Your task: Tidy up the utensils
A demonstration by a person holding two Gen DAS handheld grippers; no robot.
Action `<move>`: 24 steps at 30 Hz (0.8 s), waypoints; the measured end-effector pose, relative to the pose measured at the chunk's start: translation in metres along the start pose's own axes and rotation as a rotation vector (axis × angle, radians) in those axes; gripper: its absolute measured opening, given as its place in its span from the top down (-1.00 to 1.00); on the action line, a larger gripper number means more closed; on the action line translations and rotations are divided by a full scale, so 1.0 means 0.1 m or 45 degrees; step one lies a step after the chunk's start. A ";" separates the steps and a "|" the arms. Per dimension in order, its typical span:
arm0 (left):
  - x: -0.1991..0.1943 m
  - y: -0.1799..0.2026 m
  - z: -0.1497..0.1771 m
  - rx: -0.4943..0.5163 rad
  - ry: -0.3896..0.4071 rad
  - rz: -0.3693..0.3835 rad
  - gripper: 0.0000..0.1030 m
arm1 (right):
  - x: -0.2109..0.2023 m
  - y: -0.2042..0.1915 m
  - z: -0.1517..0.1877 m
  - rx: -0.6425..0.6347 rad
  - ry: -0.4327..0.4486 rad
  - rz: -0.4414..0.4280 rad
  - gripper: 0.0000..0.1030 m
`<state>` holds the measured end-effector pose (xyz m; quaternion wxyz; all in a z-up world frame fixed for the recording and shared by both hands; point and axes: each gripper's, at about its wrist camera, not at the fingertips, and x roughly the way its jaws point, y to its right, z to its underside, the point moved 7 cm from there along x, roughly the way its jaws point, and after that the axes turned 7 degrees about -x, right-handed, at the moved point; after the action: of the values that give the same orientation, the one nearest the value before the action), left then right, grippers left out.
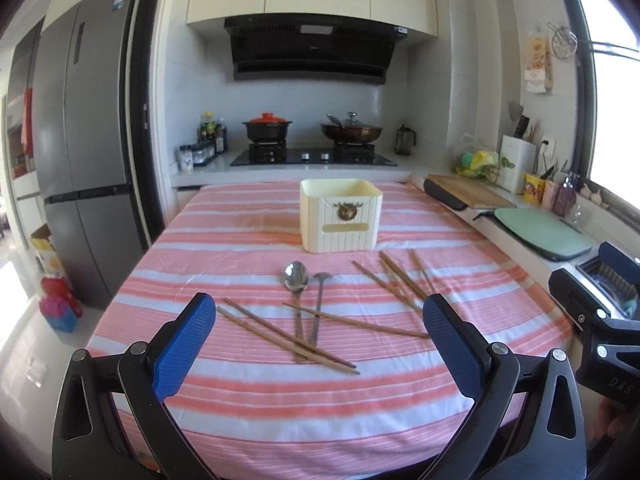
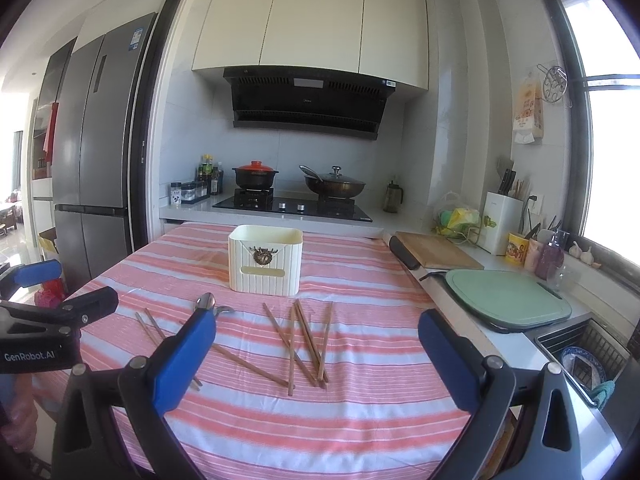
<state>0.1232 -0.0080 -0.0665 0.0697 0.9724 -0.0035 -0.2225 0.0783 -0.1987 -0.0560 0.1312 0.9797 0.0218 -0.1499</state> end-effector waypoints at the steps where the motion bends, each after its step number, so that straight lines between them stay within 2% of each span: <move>1: 0.03 -0.01 0.01 0.009 -0.008 -0.019 -0.99 | 0.02 0.00 0.00 0.000 -0.003 -0.002 -1.00; 8: 0.23 -0.08 0.16 0.071 -0.097 -0.099 -0.99 | 0.11 0.00 0.05 0.001 -0.026 -0.016 -1.00; 12: 0.35 -0.23 0.27 0.084 -0.186 -0.171 -0.99 | 0.15 0.05 0.10 0.019 -0.044 -0.014 -1.00; 19: 0.51 -0.80 0.40 -0.162 -0.332 -0.254 -0.99 | 0.32 0.10 0.24 0.049 -0.119 -0.027 -1.00; 24: 0.86 -0.96 0.62 -0.271 -0.487 -0.307 -0.99 | 0.38 0.03 0.29 0.036 -0.134 -0.053 -1.00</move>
<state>0.1711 0.0753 -0.1723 0.1428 0.8933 0.1228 -0.4081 0.1069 -0.2094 -0.0930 0.1152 0.9715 0.0330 -0.2043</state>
